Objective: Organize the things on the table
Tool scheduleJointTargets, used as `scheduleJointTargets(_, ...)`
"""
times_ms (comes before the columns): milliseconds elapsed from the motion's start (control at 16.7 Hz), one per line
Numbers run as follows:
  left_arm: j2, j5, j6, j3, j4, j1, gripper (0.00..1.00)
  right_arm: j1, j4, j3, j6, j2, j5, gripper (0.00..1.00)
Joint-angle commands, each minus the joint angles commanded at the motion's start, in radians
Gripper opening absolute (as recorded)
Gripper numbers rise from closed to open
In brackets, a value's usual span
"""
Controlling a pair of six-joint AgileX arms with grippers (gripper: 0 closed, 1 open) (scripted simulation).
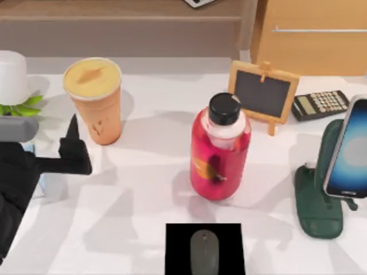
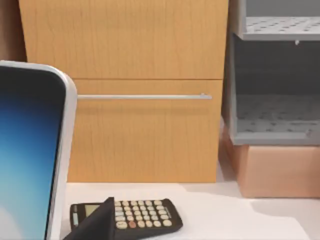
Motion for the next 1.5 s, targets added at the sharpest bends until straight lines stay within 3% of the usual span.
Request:
scheduleJointTargets(420,0.672,-0.116,0.005,0.155,0.457,-0.119,1.0,0.0,0.0,0.0,0.0,0.0,0.0,1.0)
scheduleJointTargets(720,0.946,-0.172,0.013,0.275,0.671,-0.118,1.0,0.0,0.0,0.0,0.0,0.0,0.0,1.0)
scheduleJointTargets(1200,0.981,-0.178,0.014,0.3,0.702,-0.113,1.0,0.0,0.0,0.0,0.0,0.0,0.0,1.0)
scheduleJointTargets(1500,1.024,-0.143,0.019,0.392,0.657,-0.075,1.0,0.0,0.0,0.0,0.0,0.0,0.0,1.0)
